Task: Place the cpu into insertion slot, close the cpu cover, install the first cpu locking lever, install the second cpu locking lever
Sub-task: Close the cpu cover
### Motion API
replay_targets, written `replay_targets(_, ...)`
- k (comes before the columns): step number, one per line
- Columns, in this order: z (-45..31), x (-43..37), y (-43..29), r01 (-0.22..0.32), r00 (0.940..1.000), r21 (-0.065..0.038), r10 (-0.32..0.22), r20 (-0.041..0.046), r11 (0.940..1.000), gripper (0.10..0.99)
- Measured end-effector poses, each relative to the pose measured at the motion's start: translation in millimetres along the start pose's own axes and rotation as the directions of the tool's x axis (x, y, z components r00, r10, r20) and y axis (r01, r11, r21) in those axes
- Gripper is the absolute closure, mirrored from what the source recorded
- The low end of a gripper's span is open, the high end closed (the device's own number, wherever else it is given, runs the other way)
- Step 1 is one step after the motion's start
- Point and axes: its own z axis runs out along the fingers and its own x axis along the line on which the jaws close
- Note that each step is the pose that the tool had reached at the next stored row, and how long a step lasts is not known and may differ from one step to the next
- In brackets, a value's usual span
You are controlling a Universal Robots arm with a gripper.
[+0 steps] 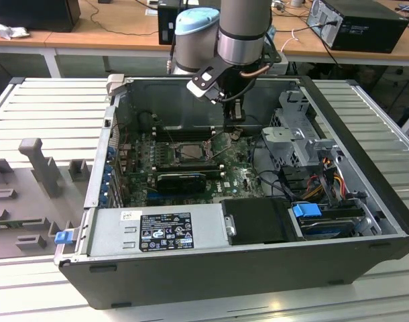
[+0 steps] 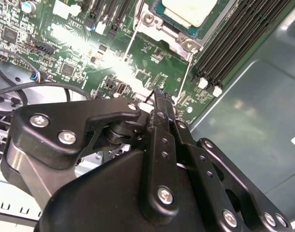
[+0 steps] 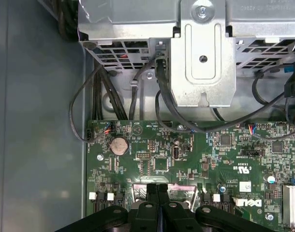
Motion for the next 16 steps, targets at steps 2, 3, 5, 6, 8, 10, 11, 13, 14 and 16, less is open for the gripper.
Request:
replay_targets(2, 0.1, 0.0, 1.9, 0.0, 1.0, 0.0, 0.0, 0.0, 1.0, 0.98)
replay_targets(3, 0.1, 0.0, 2.7, 0.0, 1.0, 0.0, 0.0, -0.0001, 1.0, 0.98)
replay_targets(5, 0.3, 0.0, 5.2, 0.0, 1.0, 0.0, 0.0, -0.0001, 1.0, 0.98)
replay_targets(6, 0.3, 0.1, 6.8, 0.0, 1.0, 0.0, 0.0, -0.0001, 1.0, 0.98)
replay_targets(8, 0.5, 0.0, 9.8, 0.0, 1.0, 0.0, 0.0, -0.0001, 1.0, 0.98)
replay_targets(10, 0.9, 0.1, 13.9, 0.0, 1.0, 0.0, 0.0, -0.0002, 1.0, 0.98)
replay_targets(11, 1.0, 0.1, 14.8, 0.0, 1.0, 0.0, 0.0, -0.0001, 1.0, 0.98)
replay_targets(13, 1.7, 0.0, 18.1, 0.0, 1.0, 0.0, 0.0, 0.0001, 1.0, 0.98)
replay_targets(14, 2.0, 0.0, 19.0, 0.0, 1.0, 0.0, 0.0, 0.0002, 1.0, 0.98)
replay_targets(16, 2.5, 0.0, 20.6, 0.0, 1.0, 0.0, 0.0, 0.0001, 1.0, 0.98)
